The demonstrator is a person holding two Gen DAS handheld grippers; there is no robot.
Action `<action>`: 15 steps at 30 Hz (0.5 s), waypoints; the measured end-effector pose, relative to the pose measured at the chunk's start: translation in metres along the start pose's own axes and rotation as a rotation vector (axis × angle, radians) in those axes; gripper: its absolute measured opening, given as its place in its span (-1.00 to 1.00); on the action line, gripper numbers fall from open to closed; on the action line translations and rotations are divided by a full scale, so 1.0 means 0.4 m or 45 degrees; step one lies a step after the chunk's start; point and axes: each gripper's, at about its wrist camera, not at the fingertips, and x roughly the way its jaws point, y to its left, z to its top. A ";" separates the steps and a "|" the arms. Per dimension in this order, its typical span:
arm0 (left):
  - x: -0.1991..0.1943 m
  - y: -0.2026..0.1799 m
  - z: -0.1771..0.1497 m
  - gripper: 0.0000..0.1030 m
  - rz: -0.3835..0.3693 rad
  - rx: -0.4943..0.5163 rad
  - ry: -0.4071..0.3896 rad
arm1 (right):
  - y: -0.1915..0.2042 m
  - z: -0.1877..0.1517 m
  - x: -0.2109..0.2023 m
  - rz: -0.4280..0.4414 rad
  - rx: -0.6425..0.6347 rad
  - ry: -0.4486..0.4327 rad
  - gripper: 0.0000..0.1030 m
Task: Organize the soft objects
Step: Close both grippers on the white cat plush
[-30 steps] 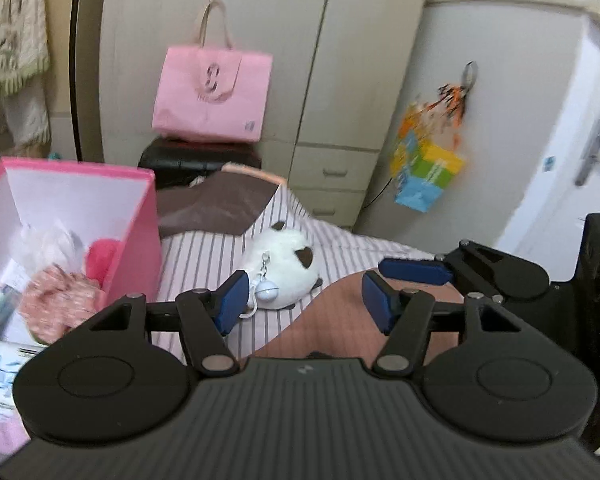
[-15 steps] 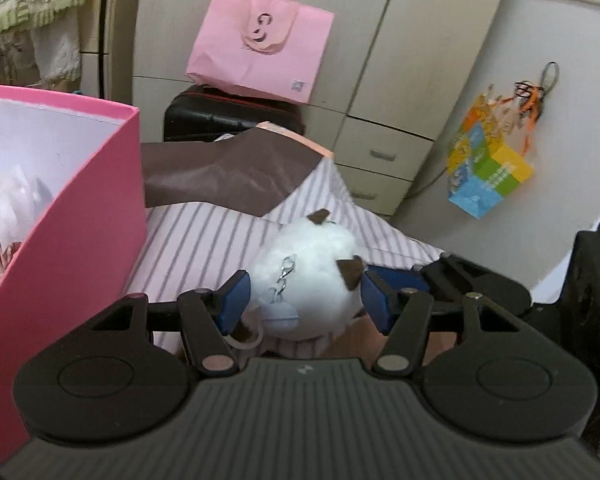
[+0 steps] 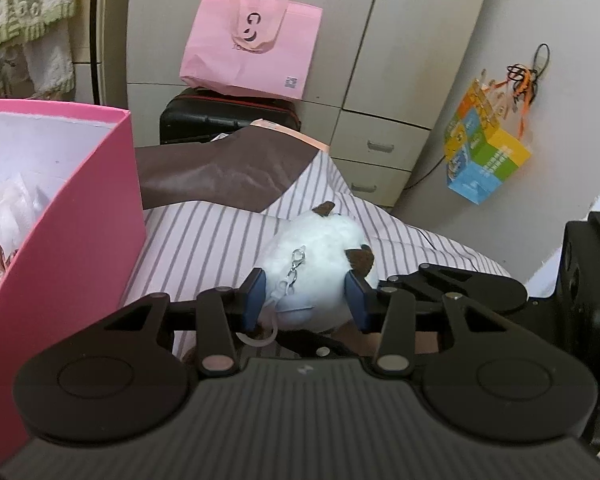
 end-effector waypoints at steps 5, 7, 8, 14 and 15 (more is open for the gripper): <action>-0.038 -0.013 -0.015 -0.18 -0.030 0.036 -0.002 | 0.031 -0.011 -0.038 -0.052 0.022 -0.014 0.19; -0.060 -0.021 -0.024 -0.18 -0.040 0.054 -0.005 | 0.045 -0.014 -0.056 -0.068 0.034 -0.015 0.19; -0.073 -0.025 -0.030 -0.18 -0.049 0.063 -0.008 | 0.053 -0.015 -0.066 -0.076 0.039 -0.015 0.19; -0.151 -0.036 -0.062 -0.18 -0.122 0.113 -0.024 | 0.116 -0.038 -0.138 -0.143 0.048 -0.042 0.19; -0.165 -0.037 -0.071 -0.18 -0.133 0.126 -0.024 | 0.131 -0.044 -0.151 -0.157 0.042 -0.048 0.19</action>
